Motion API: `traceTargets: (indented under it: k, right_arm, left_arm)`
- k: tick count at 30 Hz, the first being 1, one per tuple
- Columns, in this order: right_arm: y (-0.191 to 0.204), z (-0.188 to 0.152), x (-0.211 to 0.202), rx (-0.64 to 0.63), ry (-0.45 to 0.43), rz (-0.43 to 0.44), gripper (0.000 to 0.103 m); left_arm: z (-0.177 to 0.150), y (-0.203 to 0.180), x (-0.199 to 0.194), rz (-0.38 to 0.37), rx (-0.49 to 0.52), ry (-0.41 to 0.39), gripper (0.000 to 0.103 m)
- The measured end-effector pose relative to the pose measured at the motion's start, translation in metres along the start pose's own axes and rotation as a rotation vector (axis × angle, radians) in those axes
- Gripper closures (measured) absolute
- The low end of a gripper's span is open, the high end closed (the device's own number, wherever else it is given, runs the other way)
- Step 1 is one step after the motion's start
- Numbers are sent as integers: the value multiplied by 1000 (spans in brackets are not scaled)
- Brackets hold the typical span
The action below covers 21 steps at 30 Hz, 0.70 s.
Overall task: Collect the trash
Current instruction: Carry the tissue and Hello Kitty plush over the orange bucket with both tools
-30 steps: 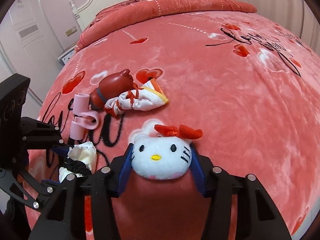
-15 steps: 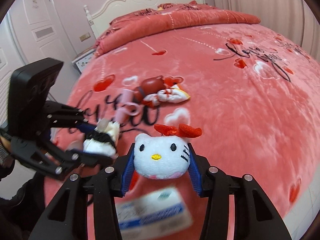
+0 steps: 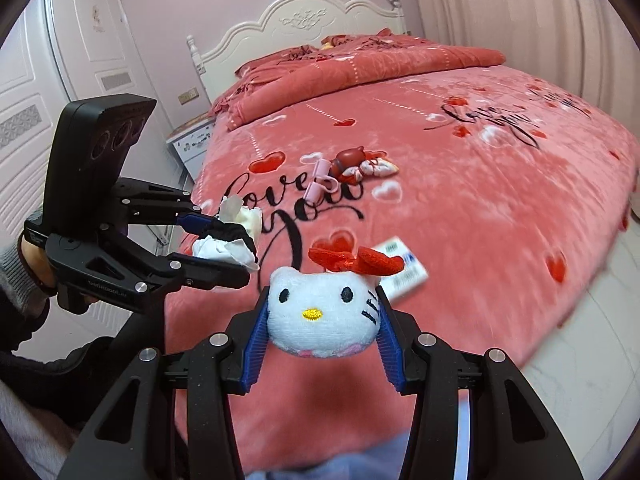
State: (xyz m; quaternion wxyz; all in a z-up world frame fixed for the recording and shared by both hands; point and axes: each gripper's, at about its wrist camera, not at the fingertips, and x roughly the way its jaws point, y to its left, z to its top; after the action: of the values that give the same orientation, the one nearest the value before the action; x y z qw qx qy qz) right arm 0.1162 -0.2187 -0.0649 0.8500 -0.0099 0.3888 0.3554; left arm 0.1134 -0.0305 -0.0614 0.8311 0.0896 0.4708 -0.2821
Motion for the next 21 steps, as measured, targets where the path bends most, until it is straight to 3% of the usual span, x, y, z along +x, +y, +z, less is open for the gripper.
traceTargets:
  k: [9, 21]
  right_arm:
    - [-25, -62, -78, 115, -67, -89, 55]
    - [-103, -152, -175, 344, -139, -291, 54]
  left_arm:
    - [14, -82, 16, -73, 121, 2, 52]
    - [56, -198, 84, -230, 343, 72, 52]
